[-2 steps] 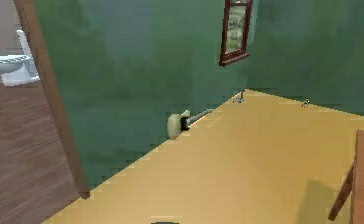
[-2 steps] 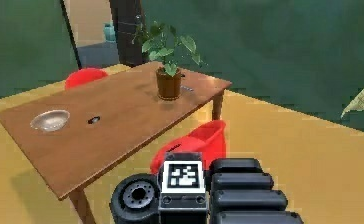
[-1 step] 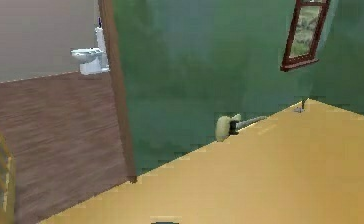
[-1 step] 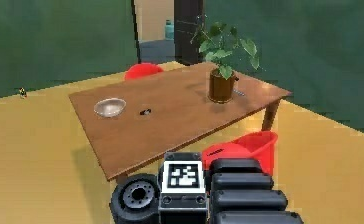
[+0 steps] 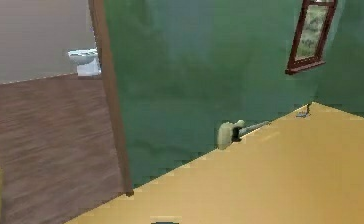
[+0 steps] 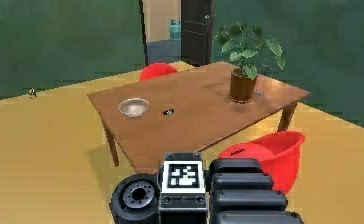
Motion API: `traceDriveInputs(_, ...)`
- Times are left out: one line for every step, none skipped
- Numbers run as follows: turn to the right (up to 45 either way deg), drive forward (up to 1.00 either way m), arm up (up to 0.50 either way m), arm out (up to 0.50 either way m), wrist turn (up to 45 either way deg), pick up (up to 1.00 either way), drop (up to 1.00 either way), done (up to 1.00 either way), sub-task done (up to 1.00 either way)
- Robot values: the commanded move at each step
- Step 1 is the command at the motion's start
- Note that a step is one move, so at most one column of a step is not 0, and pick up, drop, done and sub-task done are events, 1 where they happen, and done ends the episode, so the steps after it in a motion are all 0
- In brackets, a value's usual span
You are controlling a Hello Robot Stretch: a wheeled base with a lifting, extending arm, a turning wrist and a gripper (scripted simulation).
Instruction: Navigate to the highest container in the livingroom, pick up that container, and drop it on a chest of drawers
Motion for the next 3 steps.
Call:
traceDriveInputs(0.0,0.35,0.0,0.0,0.0,0.0,0.0,0.0,0.0)
traceDriveInputs(45.0,0.0,0.0,0.0,0.0,0.0,0.0,0.0,0.0)
traceDriveInputs(9.0,0.0,0.0,0.0,0.0,0.0,0.0,0.0,0.0)
